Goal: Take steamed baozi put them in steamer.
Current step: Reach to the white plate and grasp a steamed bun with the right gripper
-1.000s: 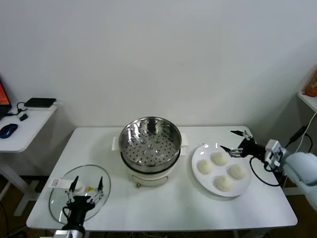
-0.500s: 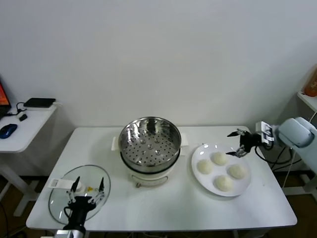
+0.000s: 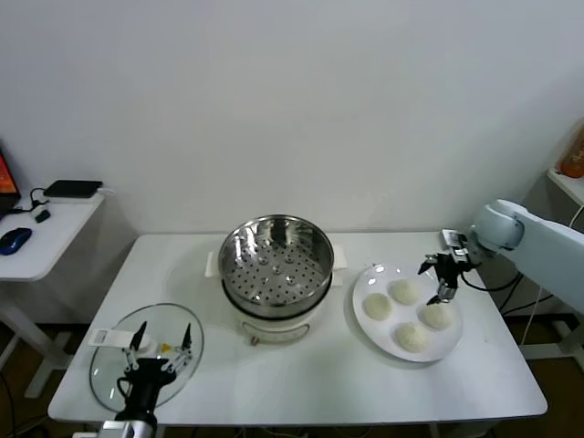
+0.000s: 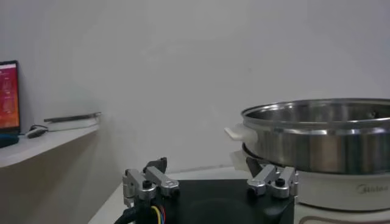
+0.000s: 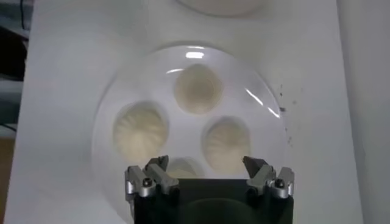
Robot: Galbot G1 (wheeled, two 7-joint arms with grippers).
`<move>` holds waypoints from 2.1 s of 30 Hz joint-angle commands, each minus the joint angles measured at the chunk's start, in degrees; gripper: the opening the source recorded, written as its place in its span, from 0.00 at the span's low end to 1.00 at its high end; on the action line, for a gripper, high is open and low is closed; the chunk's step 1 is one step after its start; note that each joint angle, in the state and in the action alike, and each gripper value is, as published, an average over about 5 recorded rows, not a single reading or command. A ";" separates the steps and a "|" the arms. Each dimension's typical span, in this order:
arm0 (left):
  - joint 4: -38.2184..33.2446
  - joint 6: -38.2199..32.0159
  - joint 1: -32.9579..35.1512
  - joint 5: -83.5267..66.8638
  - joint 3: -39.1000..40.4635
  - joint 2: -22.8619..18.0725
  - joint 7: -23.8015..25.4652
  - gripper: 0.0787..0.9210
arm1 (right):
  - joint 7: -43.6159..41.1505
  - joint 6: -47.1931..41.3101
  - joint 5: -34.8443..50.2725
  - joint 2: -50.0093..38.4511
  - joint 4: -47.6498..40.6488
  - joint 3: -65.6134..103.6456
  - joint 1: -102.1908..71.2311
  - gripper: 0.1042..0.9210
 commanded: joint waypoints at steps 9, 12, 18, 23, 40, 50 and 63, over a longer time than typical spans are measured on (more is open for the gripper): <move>-0.26 0.54 0.14 0.05 -0.35 0.37 -0.08 0.88 | -0.66 2.71 -4.38 9.00 -12.20 2.08 -3.84 0.88; -0.25 0.56 0.30 -0.02 -0.56 0.40 -0.19 0.88 | -0.81 3.72 -5.83 9.81 -13.76 3.35 -5.10 0.88; -0.21 0.54 0.71 -0.27 -0.86 0.52 -0.32 0.88 | -0.50 5.41 -9.10 11.41 -15.79 6.58 -8.37 0.88; -0.26 0.57 0.88 -0.37 -1.23 0.62 -0.42 0.88 | -0.21 5.69 -10.26 12.21 -16.88 8.01 -9.47 0.88; 0.27 0.25 1.11 -0.44 -1.13 0.46 -0.48 0.88 | -0.11 6.93 -13.35 14.24 -20.66 12.10 -10.97 0.88; 0.31 0.29 1.02 -0.42 -1.13 0.47 -0.46 0.88 | -0.18 6.92 -13.61 14.70 -21.25 13.19 -11.55 0.86; 0.51 0.27 0.93 -0.38 -1.16 0.42 -0.49 0.88 | -0.65 6.79 -13.10 14.37 -20.92 13.85 -11.43 0.57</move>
